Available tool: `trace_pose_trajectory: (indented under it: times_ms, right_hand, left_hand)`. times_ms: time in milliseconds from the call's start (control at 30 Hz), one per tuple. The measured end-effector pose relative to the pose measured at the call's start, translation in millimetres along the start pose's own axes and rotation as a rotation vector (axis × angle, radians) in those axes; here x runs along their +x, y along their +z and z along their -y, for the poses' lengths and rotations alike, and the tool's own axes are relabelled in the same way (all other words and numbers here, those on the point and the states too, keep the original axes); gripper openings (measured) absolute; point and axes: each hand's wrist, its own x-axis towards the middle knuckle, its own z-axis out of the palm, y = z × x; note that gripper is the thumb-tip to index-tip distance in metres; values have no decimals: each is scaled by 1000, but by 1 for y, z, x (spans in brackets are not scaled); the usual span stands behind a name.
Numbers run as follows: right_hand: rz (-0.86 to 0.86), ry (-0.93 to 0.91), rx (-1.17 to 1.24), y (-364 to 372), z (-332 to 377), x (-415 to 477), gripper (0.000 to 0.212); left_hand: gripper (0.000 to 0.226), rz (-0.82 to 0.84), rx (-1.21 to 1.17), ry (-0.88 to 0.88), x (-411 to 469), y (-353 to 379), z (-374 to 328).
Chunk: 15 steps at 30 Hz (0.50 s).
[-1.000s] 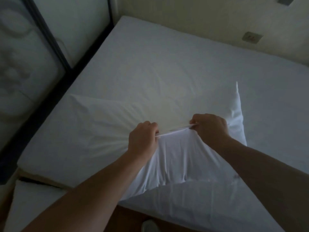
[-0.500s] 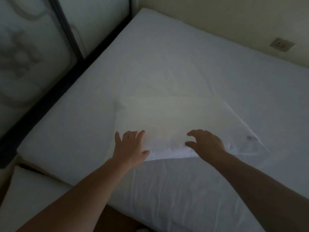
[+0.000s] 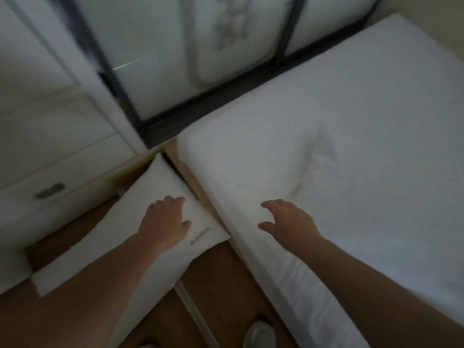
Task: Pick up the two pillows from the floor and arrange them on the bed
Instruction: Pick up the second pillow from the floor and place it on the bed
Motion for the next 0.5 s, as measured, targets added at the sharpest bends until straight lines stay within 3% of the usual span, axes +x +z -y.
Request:
trace_pose_trajectory:
  times_ms: [200,367,500]
  right_hand:
    - [116,-319,-134,121,139,81,60]
    - [175,-580,-396,214,209,142,94]
    - [246,-695,-639,271,229,186,126]
  left_hand:
    - [63,4,-179,-253,-39,57,162]
    - [71,2,-262,-351,-53,119,242]
    - [93,45,-301,-377,-42,175,272]
